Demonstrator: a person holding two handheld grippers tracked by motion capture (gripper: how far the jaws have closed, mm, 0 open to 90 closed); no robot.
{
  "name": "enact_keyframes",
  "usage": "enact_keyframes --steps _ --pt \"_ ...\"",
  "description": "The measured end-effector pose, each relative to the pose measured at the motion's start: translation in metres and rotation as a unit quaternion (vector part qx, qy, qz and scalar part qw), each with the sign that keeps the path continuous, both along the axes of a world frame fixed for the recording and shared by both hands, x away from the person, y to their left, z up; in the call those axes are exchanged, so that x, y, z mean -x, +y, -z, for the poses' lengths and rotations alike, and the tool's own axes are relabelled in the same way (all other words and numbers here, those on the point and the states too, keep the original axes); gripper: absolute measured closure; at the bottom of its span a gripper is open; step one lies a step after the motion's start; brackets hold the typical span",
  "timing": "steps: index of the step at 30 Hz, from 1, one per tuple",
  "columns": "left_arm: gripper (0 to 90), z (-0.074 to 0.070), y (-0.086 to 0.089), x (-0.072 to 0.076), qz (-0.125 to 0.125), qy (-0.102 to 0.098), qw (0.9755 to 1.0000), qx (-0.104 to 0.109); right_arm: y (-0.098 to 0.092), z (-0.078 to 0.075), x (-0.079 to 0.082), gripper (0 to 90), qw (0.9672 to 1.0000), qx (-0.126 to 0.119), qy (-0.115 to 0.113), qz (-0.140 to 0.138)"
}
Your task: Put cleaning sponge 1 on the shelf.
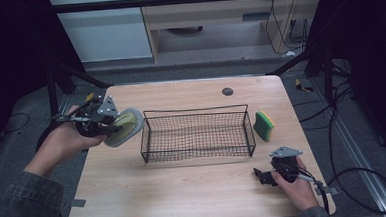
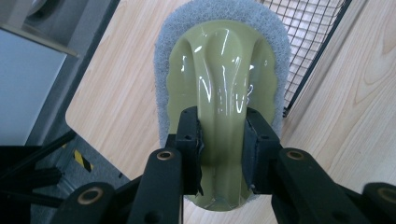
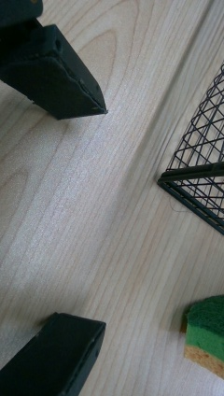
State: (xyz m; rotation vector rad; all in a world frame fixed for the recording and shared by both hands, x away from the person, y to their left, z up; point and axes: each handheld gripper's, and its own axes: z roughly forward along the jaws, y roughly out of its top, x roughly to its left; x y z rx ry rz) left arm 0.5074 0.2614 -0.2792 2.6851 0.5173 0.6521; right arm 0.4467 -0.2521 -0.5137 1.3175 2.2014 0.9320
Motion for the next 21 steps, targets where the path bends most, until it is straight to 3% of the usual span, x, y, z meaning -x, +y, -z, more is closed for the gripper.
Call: enact_keyframes --steps 14,21 --pt "70.4 -0.010 -0.020 -0.003 0.018 -0.011 0.9998 -0.004 0.000 0.000 0.000 0.5 1.0000 0.000 0.000 0.000" --pt "70.5 -0.007 -0.032 -0.015 0.022 -0.006 0.9998 -0.001 0.000 0.000 0.000 0.5 1.0000 0.000 0.000 0.000"
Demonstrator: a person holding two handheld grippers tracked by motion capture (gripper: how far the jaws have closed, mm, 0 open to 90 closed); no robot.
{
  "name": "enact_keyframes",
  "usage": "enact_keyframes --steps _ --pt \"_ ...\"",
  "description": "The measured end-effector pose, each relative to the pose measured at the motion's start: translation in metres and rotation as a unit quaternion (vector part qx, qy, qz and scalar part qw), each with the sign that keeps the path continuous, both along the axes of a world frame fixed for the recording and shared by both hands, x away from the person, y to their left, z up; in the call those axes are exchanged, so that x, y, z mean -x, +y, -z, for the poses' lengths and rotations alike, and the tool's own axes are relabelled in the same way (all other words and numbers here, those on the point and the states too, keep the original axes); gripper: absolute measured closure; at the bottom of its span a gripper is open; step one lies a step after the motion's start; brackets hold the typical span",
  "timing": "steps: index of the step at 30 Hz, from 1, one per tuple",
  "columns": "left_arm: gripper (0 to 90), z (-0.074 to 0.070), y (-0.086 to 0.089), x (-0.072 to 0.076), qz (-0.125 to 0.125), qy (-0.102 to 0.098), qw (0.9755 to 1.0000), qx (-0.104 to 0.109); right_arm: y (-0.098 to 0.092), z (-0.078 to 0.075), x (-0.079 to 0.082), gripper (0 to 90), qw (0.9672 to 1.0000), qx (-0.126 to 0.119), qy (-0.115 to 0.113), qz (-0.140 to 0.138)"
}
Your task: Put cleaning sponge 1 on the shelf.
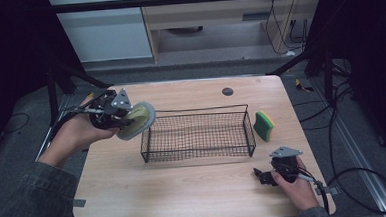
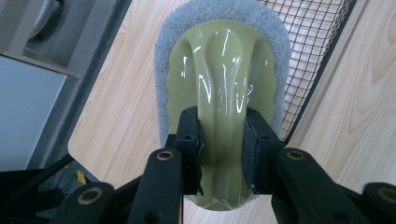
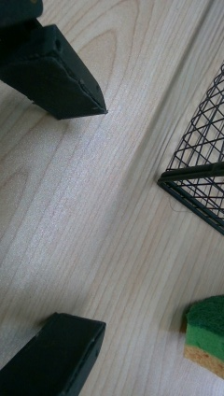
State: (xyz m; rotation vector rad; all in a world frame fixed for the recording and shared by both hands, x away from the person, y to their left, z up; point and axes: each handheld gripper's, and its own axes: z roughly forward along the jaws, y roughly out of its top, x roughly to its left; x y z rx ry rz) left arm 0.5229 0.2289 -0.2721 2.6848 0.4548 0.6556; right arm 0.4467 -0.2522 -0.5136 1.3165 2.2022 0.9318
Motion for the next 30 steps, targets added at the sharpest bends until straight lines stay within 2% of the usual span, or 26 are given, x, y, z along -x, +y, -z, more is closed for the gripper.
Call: enact_keyframes --steps 4,12,20,23,24,26,30 --pt "70.5 0.002 -0.005 -0.003 0.002 0.003 1.0000 -0.009 0.000 0.000 0.000 0.5 1.0000 0.000 0.000 0.000" --pt "70.5 0.004 -0.017 -0.004 0.017 0.003 0.9998 -0.010 0.000 0.000 0.000 0.5 1.0000 0.000 0.000 0.000" --pt "70.5 0.007 -0.023 -0.006 0.020 0.006 0.9997 -0.014 0.000 0.000 0.000 0.5 1.0000 0.000 0.000 0.000" --pt "70.5 0.008 -0.027 -0.007 0.021 0.008 0.9996 -0.016 0.000 0.000 0.000 0.5 1.0000 0.000 0.000 0.000" --pt "70.5 0.012 -0.032 -0.008 0.023 0.010 0.9994 -0.024 0.000 0.000 0.000 0.5 1.0000 0.000 0.000 0.000" --pt "70.5 0.014 -0.034 -0.008 0.025 0.011 0.9993 -0.027 0.000 0.000 0.000 0.5 1.0000 0.000 0.000 0.000" --pt "70.5 0.016 -0.041 -0.009 0.032 0.014 0.9990 -0.027 0.000 0.000 0.000 0.5 1.0000 0.000 0.000 0.000"
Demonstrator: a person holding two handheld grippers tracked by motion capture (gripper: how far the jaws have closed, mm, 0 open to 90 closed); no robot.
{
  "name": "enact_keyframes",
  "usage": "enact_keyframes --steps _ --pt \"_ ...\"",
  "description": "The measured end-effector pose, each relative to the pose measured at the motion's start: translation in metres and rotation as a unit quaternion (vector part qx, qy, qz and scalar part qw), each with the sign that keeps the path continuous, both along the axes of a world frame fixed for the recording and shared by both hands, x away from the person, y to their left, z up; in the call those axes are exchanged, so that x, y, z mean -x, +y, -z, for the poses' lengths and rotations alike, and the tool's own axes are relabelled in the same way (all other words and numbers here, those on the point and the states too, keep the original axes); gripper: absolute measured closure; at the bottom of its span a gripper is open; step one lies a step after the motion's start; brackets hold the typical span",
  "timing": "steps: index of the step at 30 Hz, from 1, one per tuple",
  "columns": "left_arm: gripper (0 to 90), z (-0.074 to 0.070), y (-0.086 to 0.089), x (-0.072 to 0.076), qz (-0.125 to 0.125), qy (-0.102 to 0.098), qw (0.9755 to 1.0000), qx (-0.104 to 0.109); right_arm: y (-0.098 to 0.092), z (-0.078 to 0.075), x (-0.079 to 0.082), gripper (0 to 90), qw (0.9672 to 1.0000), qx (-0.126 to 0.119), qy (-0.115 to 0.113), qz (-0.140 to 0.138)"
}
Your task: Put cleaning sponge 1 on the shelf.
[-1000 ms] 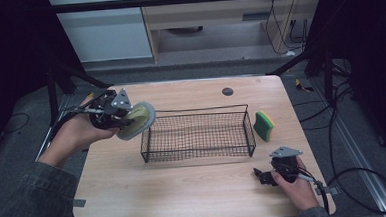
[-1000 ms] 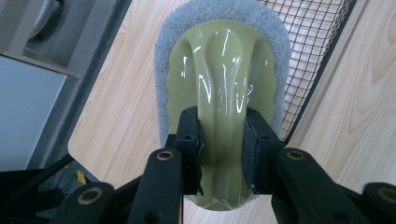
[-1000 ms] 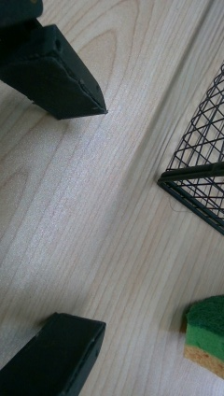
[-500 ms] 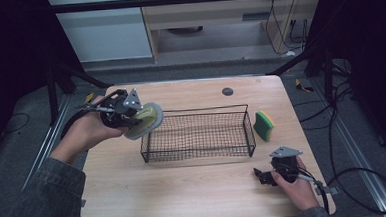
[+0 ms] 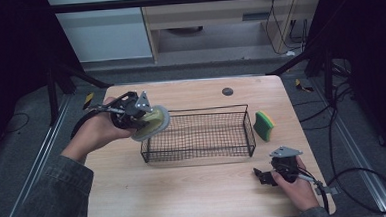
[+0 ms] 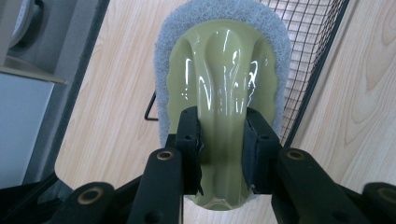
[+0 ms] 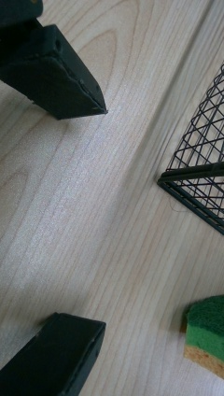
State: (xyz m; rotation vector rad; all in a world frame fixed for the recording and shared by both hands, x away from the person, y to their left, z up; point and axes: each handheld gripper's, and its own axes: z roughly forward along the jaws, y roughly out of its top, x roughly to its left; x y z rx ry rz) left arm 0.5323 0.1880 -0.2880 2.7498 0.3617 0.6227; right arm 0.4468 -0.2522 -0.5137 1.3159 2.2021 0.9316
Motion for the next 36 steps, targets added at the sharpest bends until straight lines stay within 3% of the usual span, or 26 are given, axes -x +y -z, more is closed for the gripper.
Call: enact_keyframes --steps 14,26,36 --pt "70.5 0.012 -0.025 -0.008 0.026 0.011 0.9994 -0.020 0.000 0.000 0.000 0.5 1.0000 0.000 0.000 0.000" --pt "70.4 0.025 -0.030 -0.020 0.035 0.023 0.9986 -0.033 0.000 0.000 -0.001 0.5 1.0000 -0.001 0.000 -0.003" --pt "70.4 0.036 -0.039 -0.021 0.049 0.027 0.9973 -0.048 0.000 0.000 -0.001 0.5 1.0000 -0.001 0.001 -0.003"
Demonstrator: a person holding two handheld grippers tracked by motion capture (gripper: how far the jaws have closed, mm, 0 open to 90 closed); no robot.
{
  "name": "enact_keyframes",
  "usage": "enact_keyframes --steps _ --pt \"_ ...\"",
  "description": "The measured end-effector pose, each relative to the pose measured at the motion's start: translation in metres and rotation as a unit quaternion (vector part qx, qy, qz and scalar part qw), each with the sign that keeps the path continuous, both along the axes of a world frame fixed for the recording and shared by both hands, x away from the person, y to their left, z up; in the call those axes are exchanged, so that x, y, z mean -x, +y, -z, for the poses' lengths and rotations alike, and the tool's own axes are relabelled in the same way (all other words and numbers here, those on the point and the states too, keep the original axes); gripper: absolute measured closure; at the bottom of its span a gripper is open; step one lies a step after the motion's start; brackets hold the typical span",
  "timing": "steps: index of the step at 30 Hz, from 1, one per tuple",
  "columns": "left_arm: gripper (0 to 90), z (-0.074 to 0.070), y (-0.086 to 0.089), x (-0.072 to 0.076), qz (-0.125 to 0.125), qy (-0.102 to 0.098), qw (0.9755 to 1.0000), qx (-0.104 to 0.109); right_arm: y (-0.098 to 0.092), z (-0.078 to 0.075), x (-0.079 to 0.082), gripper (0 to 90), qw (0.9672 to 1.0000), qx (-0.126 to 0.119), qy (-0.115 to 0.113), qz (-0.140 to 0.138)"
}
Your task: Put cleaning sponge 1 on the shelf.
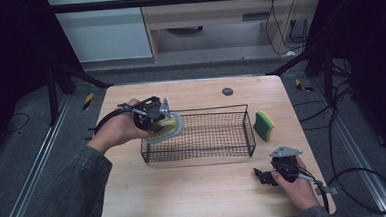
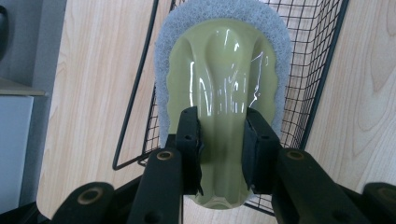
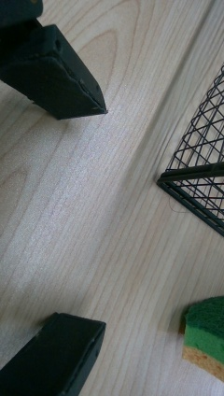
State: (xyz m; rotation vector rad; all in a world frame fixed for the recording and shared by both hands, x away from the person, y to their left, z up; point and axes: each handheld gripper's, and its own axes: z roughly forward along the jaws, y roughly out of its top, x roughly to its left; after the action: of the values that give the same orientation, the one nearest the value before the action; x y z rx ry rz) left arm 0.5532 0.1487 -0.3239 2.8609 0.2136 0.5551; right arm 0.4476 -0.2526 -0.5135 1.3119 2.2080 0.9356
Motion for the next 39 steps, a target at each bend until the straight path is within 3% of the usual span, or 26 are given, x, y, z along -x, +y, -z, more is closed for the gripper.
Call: enact_keyframes --steps 9,39 --pt "70.4 0.014 -0.003 -0.003 0.004 0.010 0.9999 -0.010 0.000 0.000 0.000 0.5 1.0000 0.000 0.000 0.000" --pt "70.4 0.041 0.003 -0.009 -0.007 0.035 0.9992 -0.016 0.000 0.000 0.000 0.5 1.0000 0.000 0.000 0.000"
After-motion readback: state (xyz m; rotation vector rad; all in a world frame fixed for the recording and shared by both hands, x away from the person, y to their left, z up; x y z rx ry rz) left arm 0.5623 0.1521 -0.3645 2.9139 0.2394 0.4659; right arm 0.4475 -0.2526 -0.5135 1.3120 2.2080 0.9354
